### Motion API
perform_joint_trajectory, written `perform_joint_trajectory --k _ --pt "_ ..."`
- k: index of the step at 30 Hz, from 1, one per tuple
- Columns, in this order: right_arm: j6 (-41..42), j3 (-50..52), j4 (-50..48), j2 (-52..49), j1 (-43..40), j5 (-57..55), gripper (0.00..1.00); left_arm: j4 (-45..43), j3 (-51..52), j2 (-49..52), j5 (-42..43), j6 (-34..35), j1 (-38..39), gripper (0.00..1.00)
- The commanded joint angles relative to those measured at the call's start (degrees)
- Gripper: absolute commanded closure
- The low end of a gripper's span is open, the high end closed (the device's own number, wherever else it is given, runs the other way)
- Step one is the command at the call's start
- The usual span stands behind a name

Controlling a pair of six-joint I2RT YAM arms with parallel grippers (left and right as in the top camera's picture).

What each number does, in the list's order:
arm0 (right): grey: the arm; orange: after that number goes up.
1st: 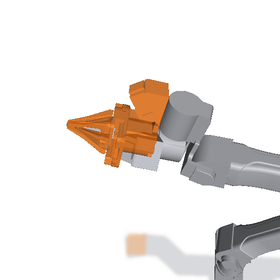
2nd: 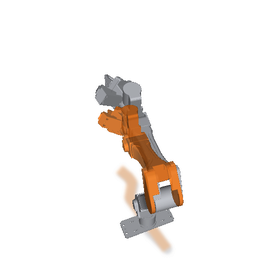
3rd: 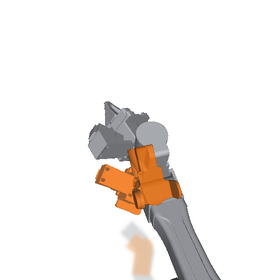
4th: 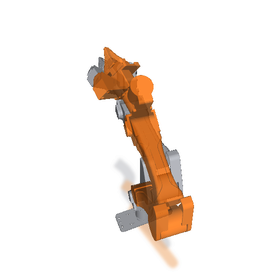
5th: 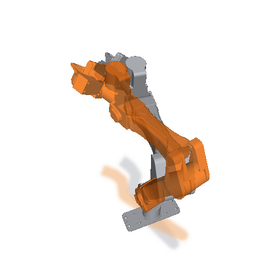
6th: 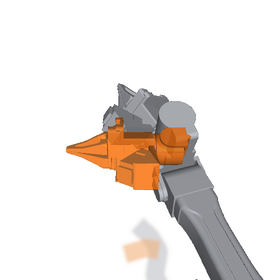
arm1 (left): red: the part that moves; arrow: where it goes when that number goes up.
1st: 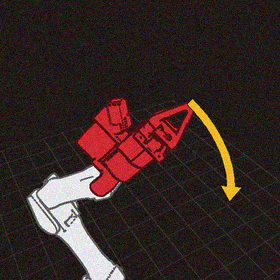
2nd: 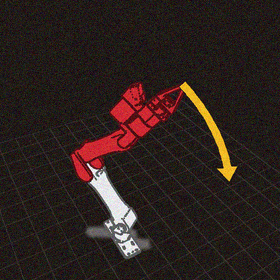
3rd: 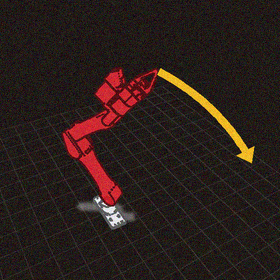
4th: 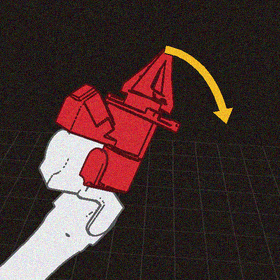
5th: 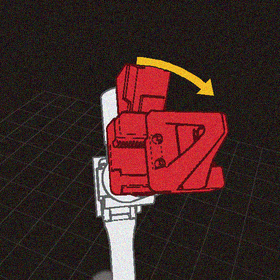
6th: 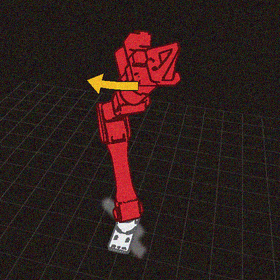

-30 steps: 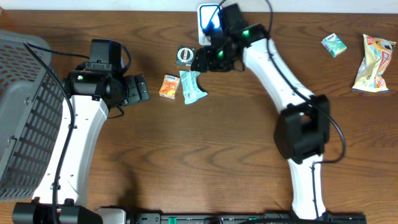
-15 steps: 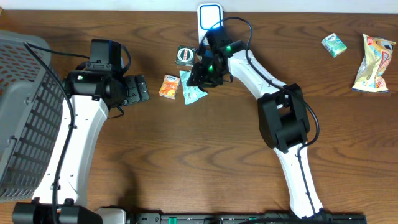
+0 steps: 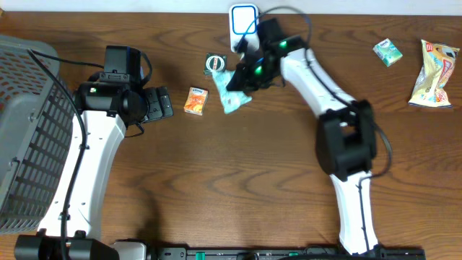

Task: Scan the item barcode
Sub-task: 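Lift the wipe pouch and hold it up to the scanner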

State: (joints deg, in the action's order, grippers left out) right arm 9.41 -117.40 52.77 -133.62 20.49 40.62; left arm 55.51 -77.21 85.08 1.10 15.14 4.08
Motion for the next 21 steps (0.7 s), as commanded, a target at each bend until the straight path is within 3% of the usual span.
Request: perform_joint_trajectory --k 1,7,12,16,21 --pt "-7.85 -0.81 1.64 10.97 -1.75 2.40 0.99 0.15 -0.24 0.26 -0.72 -0.31 -0.02 0.02" --pt "-17.00 -0.81 4.17 17.75 -4.48 2.40 0.99 0.15 -0.24 0.26 -0.72 -0.31 -0.02 0.02" --pt "-16.68 -0.76 -1.25 18.18 -7.08 2.49 0.99 0.15 -0.24 0.26 -0.72 -0.31 -0.02 0.02" --pt "-11.30 -0.70 -5.14 18.18 -8.46 2.64 0.99 0.15 -0.24 0.26 -0.72 -0.31 -0.02 0.02" --pt "-11.13 -0.70 -5.57 18.18 -8.46 2.64 0.99 0.15 -0.24 0.26 -0.72 -0.31 -0.02 0.02"
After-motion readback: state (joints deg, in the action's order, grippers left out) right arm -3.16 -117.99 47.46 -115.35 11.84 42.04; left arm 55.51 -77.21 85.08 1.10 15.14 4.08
